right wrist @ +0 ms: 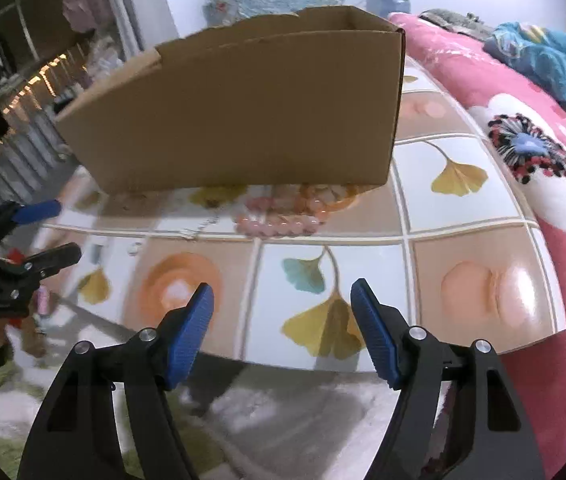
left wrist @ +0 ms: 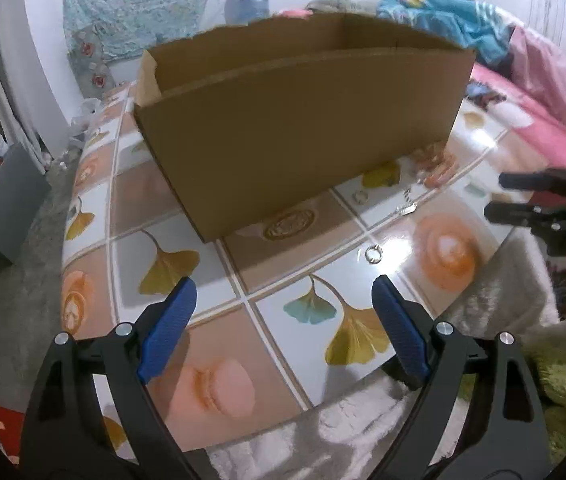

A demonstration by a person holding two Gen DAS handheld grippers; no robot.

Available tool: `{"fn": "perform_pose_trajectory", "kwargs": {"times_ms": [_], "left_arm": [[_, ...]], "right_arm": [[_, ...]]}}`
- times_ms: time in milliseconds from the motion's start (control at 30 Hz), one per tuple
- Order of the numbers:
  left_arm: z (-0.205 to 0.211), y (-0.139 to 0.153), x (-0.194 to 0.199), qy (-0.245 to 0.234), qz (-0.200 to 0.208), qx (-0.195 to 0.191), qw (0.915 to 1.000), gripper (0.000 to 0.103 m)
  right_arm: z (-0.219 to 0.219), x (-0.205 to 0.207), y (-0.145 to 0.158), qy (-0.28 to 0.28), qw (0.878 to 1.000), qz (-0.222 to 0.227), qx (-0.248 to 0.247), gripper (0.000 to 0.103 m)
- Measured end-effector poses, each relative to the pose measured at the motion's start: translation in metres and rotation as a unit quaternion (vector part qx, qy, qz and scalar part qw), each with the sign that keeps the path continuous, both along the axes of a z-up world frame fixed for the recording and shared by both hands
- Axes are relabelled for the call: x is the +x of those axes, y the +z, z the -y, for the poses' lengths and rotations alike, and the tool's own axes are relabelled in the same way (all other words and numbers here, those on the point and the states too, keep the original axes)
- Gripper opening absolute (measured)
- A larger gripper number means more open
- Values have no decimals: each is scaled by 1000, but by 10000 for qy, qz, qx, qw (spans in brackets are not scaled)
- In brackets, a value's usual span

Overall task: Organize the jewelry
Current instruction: 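Withdraw both tools and move the left tool toward the small silver ring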

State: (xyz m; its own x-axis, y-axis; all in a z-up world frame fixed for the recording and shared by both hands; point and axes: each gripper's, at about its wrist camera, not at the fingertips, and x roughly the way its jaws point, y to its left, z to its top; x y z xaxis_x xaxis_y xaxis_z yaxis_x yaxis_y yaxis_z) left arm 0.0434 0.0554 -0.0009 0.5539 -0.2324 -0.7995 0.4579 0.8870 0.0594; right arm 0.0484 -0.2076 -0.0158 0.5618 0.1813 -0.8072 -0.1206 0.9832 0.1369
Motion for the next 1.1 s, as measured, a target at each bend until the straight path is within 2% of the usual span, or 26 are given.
{"fn": "perform_pose_trajectory", "kwargs": {"times_ms": [67, 200, 333, 400, 533, 900, 1100], "left_arm": [[2, -6, 3, 14, -36, 64, 10000, 86], [7, -17, 8, 157, -137, 241, 9995, 88], [-3, -22, 13, 330, -314, -61, 9989, 94], [-8, -25, 14, 395, -395, -193, 9983, 95], [-10, -25, 13, 343, -375, -182, 9985, 95], [-10, -26, 12, 157, -385, -169, 9990, 95], [-9, -26, 14, 311, -347, -188, 9987, 95]], "right_arm": [[0, 3, 1, -20, 9999, 148, -63, 70], [-2, 5, -6, -123, 9984, 177, -513, 72], [-8, 6, -12, -145, 9959, 294, -844, 83], [-9, 7, -12, -123, 9958, 301, -857, 88], [-5, 7, -17, -152, 9974, 204, -675, 96], [-1, 12, -18, -106, 9980, 154, -609, 97], [-1, 13, -19, -192, 9976, 289, -600, 97]]}}
